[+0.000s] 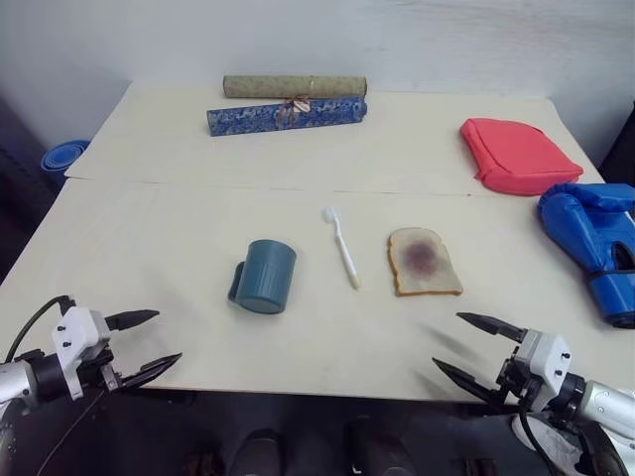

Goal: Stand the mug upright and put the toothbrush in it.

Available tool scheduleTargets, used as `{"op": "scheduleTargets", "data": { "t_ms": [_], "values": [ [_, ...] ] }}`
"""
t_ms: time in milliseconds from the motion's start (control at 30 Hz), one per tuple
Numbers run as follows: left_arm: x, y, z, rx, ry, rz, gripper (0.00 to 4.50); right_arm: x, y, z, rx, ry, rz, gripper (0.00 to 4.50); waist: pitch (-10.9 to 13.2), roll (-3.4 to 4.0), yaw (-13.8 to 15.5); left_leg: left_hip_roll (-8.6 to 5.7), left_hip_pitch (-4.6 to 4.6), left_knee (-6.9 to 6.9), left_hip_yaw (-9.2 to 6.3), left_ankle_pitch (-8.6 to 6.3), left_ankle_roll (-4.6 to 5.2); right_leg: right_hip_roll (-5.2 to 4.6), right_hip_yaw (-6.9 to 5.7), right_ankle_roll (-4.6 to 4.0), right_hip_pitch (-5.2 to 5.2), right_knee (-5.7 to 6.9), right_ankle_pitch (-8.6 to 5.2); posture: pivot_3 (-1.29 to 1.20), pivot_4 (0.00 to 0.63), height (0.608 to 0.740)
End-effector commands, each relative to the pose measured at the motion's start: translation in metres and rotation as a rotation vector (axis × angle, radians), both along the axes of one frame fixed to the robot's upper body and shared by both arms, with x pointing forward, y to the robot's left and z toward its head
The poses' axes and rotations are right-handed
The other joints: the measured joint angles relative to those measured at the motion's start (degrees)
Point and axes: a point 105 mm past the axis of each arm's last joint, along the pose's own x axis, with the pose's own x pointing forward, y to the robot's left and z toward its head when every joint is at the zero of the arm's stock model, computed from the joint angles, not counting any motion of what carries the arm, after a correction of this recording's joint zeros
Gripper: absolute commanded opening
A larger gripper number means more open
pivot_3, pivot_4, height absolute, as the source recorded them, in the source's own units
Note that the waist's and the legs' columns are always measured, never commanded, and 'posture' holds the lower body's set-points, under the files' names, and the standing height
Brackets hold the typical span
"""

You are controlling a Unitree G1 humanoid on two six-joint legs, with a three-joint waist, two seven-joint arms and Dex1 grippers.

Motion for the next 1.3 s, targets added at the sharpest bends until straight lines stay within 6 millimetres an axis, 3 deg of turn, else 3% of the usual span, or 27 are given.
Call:
{"op": "scheduleTargets", "data": {
  "t_ms": [33,633,1000,1100,1200,1300],
  "values": [
    [0.0,-0.005,0.006,0.01,-0.031,-0.028,4.5,0.0,-0.004,0.005,0.001,-0.031,-0.015,4.46,0.0,0.0,0.01,0.0,0.0,0.0,0.0,0.0,0.0,0.0,0.0,0.0,0.0,0.0,0.0,0.0,0.15,0.74],
    [-0.001,-0.007,0.007,-0.032,0.001,-0.03,4.5,-0.002,-0.014,-0.006,0.007,-0.03,-0.034,4.46,0.01,0.02,0.0,0.0,0.01,0.0,-0.02,0.0,0.0,0.0,0.0,0.0,0.04,-0.04,0.0,0.0,0.15,0.74],
    [0.005,-0.015,0.013,-0.107,0.008,-0.076,4.5,0.003,-0.019,0.0,-0.006,-0.074,-0.095,4.46,0.01,0.02,0.05,-0.01,0.01,0.0,-0.02,0.0,0.0,-0.01,0.0,0.0,0.05,-0.04,0.0,0.0,0.15,0.74],
    [0.0,-0.039,0.03,-0.228,0.064,-0.196,4.5,0.004,-0.04,0.01,-0.026,-0.103,-0.194,4.46,0.01,0.02,0.09,-0.01,0.0,0.0,-0.04,0.0,-0.01,-0.02,-0.03,0.0,0.05,-0.03,0.0,0.0,0.15,0.74],
    [0.001,-0.069,0.051,-0.29,0.041,-0.307,4.5,0.001,-0.081,0.013,-0.069,-0.108,-0.343,4.46,0.01,0.02,0.31,-0.03,-0.02,0.0,-0.08,-0.01,-0.01,-0.07,-0.04,0.0,0.08,-0.04,0.0,0.0,0.15,0.74],
    [0.0,-0.085,0.055,-0.302,0.031,-0.359,4.5,-0.001,-0.102,0.012,-0.114,-0.094,-0.398,4.46,0.0,0.07,0.21,-0.1,0.0,0.02,-0.11,-0.01,0.0,-0.12,-0.06,0.0,0.16,-0.1,0.0,0.0,0.15,0.74]
  ]
}}
